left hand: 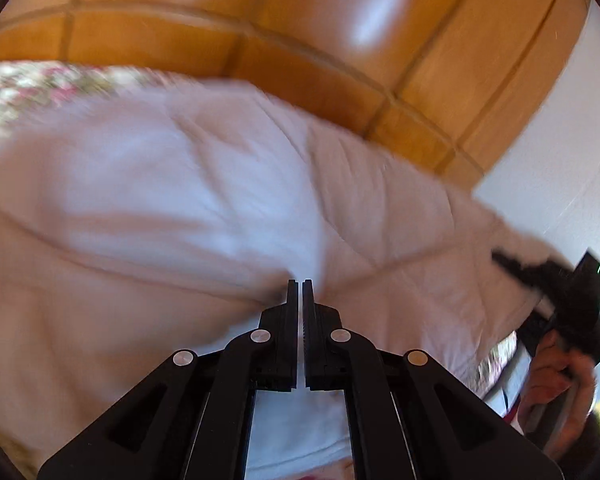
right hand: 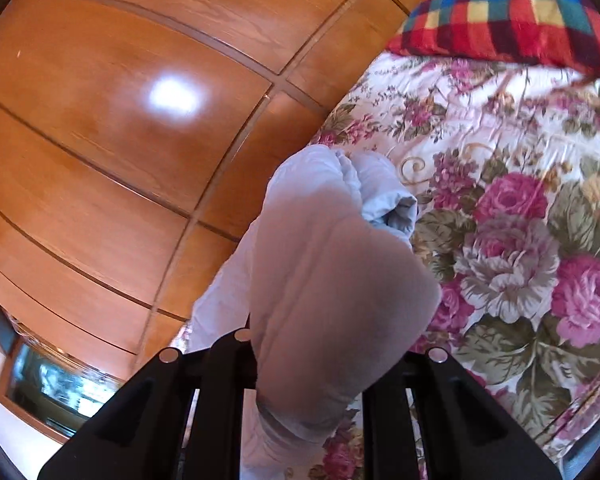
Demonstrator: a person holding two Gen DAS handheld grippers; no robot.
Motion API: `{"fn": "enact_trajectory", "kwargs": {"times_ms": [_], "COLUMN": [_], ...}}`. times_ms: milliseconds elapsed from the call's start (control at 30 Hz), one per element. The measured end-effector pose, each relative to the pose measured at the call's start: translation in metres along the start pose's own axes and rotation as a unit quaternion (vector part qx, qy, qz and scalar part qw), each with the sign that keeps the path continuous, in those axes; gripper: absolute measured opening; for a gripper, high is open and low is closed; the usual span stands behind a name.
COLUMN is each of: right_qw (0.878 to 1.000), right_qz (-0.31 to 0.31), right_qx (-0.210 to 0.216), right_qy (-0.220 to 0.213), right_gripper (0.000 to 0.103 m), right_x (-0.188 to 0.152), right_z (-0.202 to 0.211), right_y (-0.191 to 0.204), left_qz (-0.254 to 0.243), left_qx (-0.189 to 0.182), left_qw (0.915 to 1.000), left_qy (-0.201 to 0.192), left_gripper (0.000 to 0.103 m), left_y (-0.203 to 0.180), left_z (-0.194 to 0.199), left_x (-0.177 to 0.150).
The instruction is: Fold small clothes
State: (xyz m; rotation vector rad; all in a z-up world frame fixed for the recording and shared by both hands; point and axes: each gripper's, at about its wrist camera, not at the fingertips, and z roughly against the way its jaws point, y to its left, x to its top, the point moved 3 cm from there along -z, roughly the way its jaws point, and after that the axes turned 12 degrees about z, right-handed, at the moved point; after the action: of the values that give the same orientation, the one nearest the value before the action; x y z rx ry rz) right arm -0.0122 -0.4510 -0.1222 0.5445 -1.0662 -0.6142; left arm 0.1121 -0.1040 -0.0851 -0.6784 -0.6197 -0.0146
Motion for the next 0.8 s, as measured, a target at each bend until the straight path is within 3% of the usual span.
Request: {"fn": "enact_trajectory", "kwargs": {"times_ms": [133,200,267,333,433,567,800], "right_qw": [0.997,0.992,0.985,0.976,0.955,0.916,0.868], "right_qz": [0.064,0.113,0.157,0.205,0.284,0.391,0.491], "right_qx": [-0.032,-0.050,-0.061,-0.069,-0.077,-0.078,-0.049], "right_qy": [-0.009,-0.018,-0.025,-0.034,-0.044,-0.054,-0.048], "right_gripper": [0.015,0.015,0.015,0.015,0.015,0.016,0.017], "right_x": [0.005,0.007,0.008,0.004,-0.005,-0.034,-0.092], "right_z": [0.001,0.002,0.004,0.005,0.006,0.005,-0.016], "right_y": [0.028,0.051,0.073,0.102,0.148,0.209,0.278], "left_qz": [0.012,0.034,0.057,0.071,0.051,0.047,0.074], "left_qx": [0.075,0.125,0.149,0.134,0.132,0.131,0.102], "left_qw": [0.9916,0.9845,0.9828,0.9857,0.9873,0.9876,0.9896], "left_qy": [-0.105,-0.119,-0.093,-0.074,-0.073,-0.074,-0.070], "left_gripper": [0.000,0.000,0.000,0.000,0.000,0.000,0.000], "left_y": [0.055,0.094,0.126,0.149,0.150,0.148,0.154], "left_z": [0.060,0.073,0.071,0.067,0.057,0.055,0.049], "left_x": [0.032,0.041,0.041,0.037,0.033,0.023,0.030]}}
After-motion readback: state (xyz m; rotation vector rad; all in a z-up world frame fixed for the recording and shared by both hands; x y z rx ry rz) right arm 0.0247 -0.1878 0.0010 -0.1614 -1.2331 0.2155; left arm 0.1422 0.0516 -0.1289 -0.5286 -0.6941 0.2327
